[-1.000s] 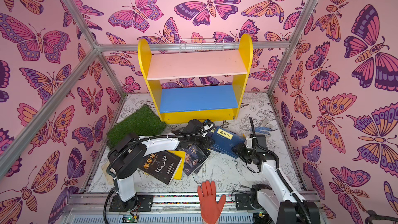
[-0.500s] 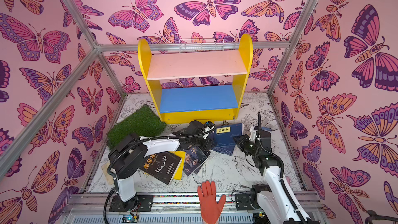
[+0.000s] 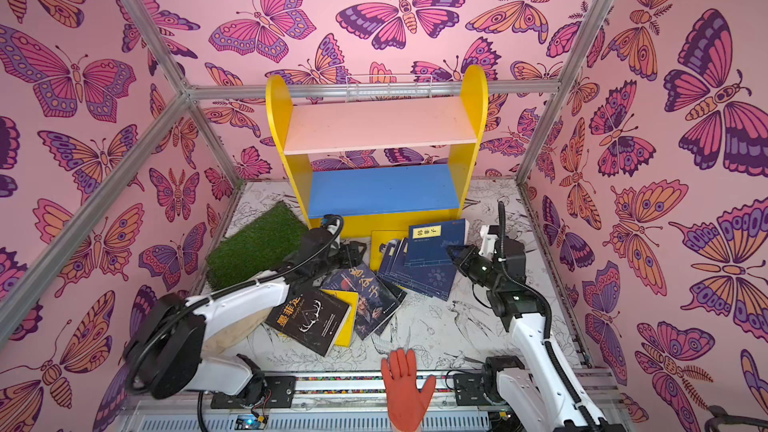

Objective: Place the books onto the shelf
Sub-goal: 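Lift the dark blue book toward the pink shelf while the left gripper nears the mat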

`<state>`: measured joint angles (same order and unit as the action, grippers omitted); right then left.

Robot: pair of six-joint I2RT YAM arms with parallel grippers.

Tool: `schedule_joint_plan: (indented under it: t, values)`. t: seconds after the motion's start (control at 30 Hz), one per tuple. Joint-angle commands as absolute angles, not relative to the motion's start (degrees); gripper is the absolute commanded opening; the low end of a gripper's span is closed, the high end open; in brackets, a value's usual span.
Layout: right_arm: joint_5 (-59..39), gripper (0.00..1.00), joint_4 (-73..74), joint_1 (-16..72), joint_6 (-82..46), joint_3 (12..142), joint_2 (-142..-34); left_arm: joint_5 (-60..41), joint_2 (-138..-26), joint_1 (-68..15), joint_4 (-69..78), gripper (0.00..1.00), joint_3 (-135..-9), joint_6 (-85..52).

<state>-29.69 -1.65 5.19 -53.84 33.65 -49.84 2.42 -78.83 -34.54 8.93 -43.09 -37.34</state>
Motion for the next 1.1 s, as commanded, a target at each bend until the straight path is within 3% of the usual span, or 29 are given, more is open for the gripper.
schedule_joint_plan:
  t: [0.0, 0.2, 0.5, 0.7, 0.9, 1.07]
  values:
    - [-28.7, 0.0, 9.9, 10.4, -54.5, 40.0, -53.5, 18.3, -74.0, -33.0, -5.4, 0.62, -38.9, -51.7]
    - [-23.8, 0.0, 18.3, 20.9, -54.1, 50.3, -68.0, 24.3, -67.2, -31.9, -16.0, 0.75, -33.9, -57.2]
    - [-17.7, 0.0, 23.5, 29.9, -53.7, 68.2, -88.0, 20.9, -63.8, -27.3, -17.7, 0.98, -29.4, -61.1]
    - [-18.3, 0.0, 19.5, 32.2, -51.3, 70.1, -86.8, 22.8, -60.8, -26.7, -19.4, 1.0, -28.4, -60.6]
    - [-25.0, 0.0, 17.1, 34.4, -49.9, 70.9, -81.4, 24.5, -61.4, -26.6, -19.7, 1.0, -28.1, -60.5]
    - [-28.9, 0.0, 19.3, 34.8, -52.6, 80.9, -82.0, 24.6, -63.3, -26.6, -19.6, 1.0, -29.1, -59.9]
